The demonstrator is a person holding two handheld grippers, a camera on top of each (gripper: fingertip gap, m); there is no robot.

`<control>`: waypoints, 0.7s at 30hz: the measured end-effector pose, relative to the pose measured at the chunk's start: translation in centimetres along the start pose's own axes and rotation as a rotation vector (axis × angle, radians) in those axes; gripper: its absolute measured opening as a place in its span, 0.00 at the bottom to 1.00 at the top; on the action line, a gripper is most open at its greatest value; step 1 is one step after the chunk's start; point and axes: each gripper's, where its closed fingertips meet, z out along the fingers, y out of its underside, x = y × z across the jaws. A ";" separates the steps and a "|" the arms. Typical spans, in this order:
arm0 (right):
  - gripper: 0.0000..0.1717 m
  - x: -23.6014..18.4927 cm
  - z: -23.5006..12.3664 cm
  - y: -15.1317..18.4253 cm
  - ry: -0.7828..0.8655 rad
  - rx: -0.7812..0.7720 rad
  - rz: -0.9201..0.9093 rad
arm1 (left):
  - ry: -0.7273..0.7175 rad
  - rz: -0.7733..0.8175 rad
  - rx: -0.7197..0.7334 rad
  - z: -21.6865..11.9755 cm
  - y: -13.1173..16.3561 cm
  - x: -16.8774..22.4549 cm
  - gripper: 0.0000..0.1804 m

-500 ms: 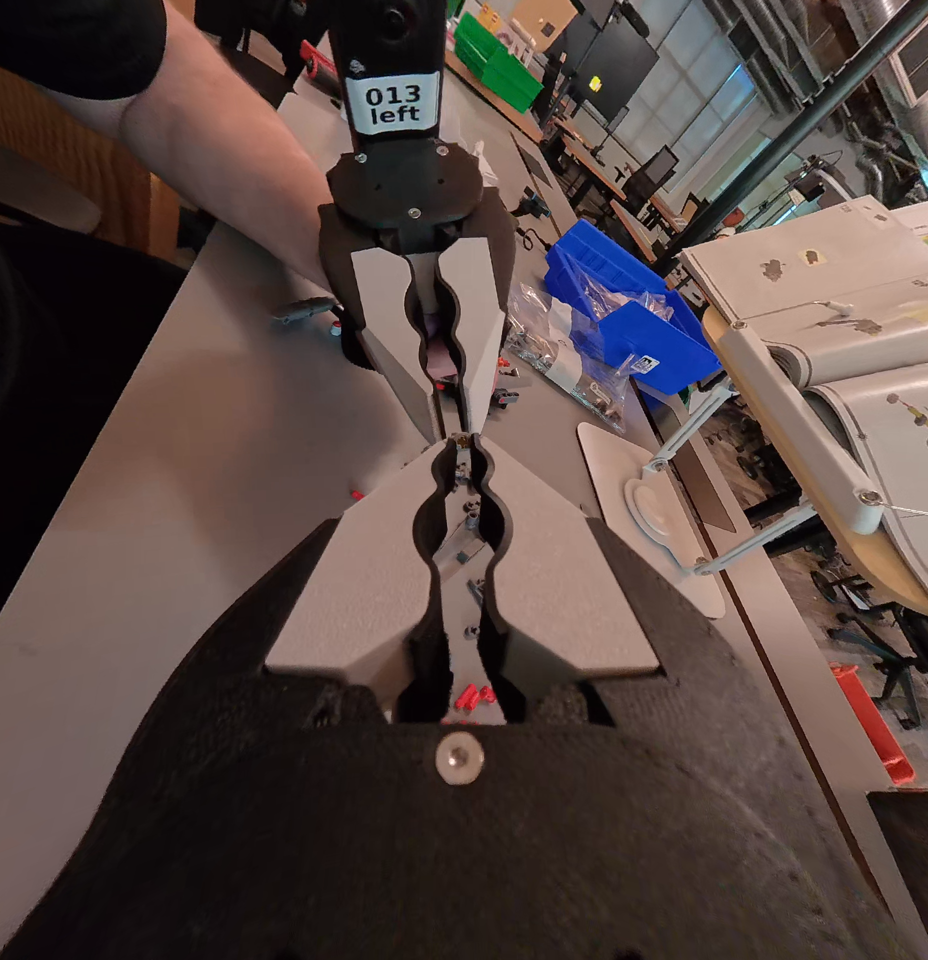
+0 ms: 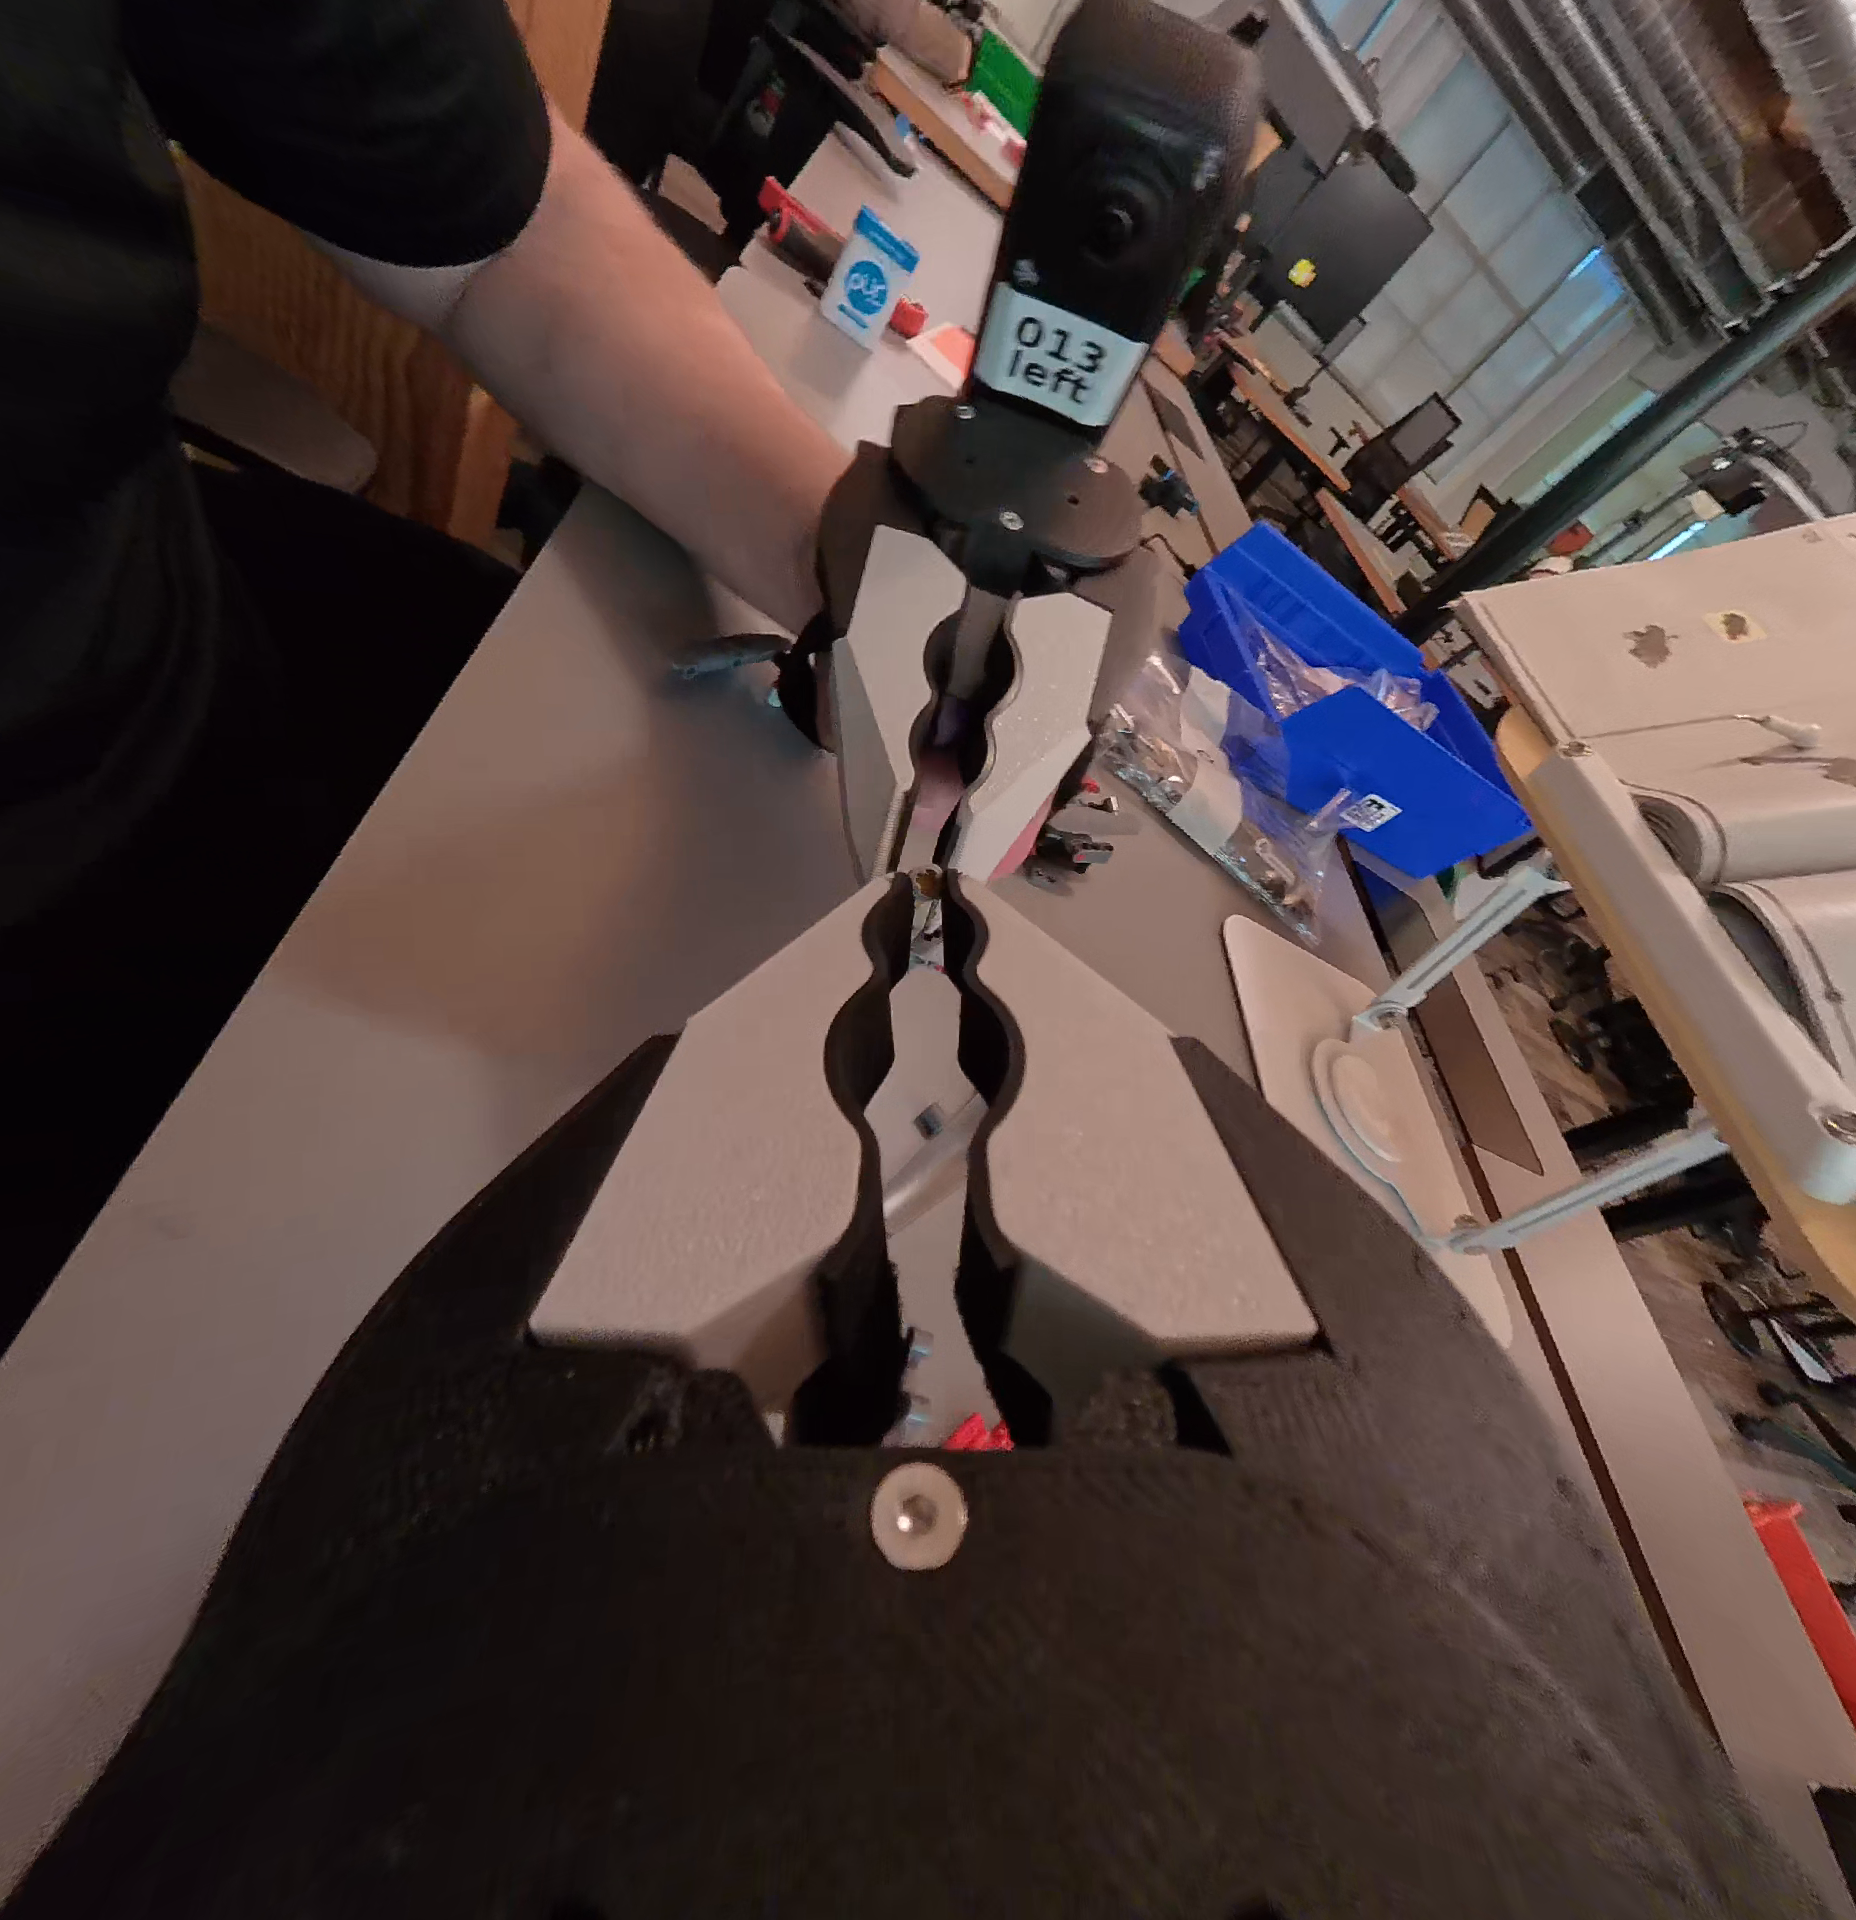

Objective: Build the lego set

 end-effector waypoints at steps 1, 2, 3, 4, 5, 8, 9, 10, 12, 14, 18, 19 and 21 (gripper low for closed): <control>0.02 -0.3 0.1 0.0 -0.016 -0.004 -0.004 | 0.030 -0.009 -0.007 0.1 0.2 0.3 0.03; 0.01 -0.5 0.1 0.1 -0.027 -0.005 -0.003 | 0.048 -0.012 -0.012 0.1 0.3 0.6 0.03; 0.02 -0.7 0.2 0.2 -0.038 -0.009 0.000 | 0.057 -0.013 -0.018 0.2 0.5 0.7 0.03; 0.01 -0.8 0.3 0.4 -0.045 -0.015 0.001 | 0.061 -0.010 -0.029 0.3 0.7 0.8 0.03; 0.01 -0.9 0.3 0.6 -0.048 -0.020 0.000 | 0.058 -0.007 -0.039 0.4 1.0 0.7 0.03; 0.01 -0.9 0.4 1.3 -0.057 -0.038 0.013 | 0.053 -0.008 -0.063 0.6 1.6 0.6 0.03; 0.02 -0.9 0.4 1.6 -0.060 -0.046 0.016 | 0.050 -0.009 -0.071 0.7 1.8 0.5 0.03; 0.02 -0.9 0.4 1.9 -0.065 -0.054 0.022 | 0.053 -0.016 -0.080 0.8 2.1 0.5 0.03; 0.02 -1.1 0.6 2.6 -0.077 -0.077 0.034 | 0.067 -0.055 -0.100 1.1 2.7 0.5 0.03; 0.02 -1.2 0.8 3.3 -0.091 -0.094 0.052 | 0.074 -0.073 -0.122 1.4 3.5 0.5 0.03; 0.01 -1.9 1.3 4.3 -0.129 -0.117 0.082 | 0.093 -0.079 -0.184 2.0 4.8 0.9 0.03; 0.01 -2.0 1.4 4.4 -0.137 -0.123 0.085 | 0.097 -0.073 -0.197 2.1 5.0 1.0 0.03; 0.02 -2.2 1.5 4.7 -0.148 -0.140 0.087 | 0.103 -0.068 -0.223 2.4 5.3 1.1 0.03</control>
